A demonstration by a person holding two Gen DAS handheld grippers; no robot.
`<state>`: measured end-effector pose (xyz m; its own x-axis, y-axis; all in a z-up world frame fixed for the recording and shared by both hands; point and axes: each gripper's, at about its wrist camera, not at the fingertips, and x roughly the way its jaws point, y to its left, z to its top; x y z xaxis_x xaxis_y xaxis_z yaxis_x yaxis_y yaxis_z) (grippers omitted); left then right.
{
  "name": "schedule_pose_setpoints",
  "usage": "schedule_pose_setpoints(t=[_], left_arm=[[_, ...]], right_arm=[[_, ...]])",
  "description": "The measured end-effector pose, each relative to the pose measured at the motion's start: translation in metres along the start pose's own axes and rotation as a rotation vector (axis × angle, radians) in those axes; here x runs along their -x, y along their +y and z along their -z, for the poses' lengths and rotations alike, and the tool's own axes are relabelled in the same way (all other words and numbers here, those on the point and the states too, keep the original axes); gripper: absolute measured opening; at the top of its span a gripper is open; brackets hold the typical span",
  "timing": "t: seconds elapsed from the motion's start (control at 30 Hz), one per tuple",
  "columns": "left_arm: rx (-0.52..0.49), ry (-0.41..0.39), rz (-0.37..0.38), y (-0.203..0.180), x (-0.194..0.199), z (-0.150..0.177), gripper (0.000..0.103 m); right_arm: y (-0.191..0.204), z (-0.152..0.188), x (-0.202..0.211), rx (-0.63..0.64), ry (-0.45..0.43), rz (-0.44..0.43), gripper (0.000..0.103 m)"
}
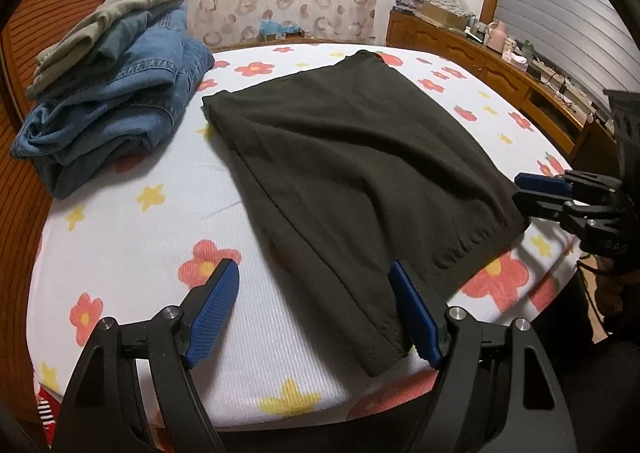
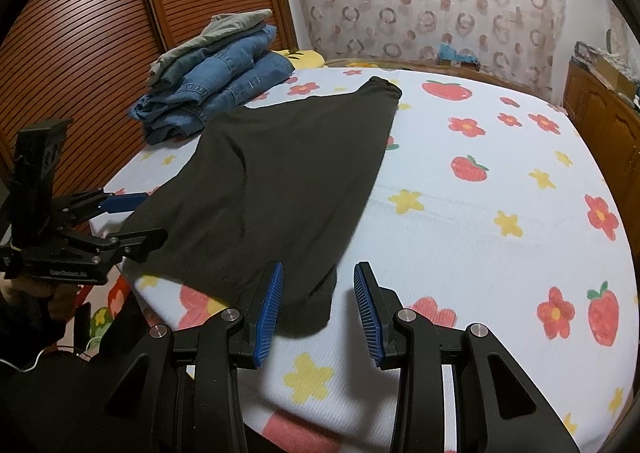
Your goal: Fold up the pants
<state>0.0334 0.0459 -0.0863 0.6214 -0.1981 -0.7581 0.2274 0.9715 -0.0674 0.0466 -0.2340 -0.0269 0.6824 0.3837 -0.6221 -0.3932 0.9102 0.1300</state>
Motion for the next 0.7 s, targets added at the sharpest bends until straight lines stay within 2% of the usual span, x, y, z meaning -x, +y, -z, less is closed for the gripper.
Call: schedule_pose_setpoints(t=[0.5,0.7], left_arm=[[0.001,-0.044,-0.011,0.000,0.003,0.007,0.079],[0.038,-0.022,0.060,0.003,0.013,0.012,0.078]], right_arm=[[0.002,0.005,-0.001,-0.006,0.000,-0.018,0.038],[0.002,0.005,-0.001,-0.007,-0.001,-0.020,0.038]])
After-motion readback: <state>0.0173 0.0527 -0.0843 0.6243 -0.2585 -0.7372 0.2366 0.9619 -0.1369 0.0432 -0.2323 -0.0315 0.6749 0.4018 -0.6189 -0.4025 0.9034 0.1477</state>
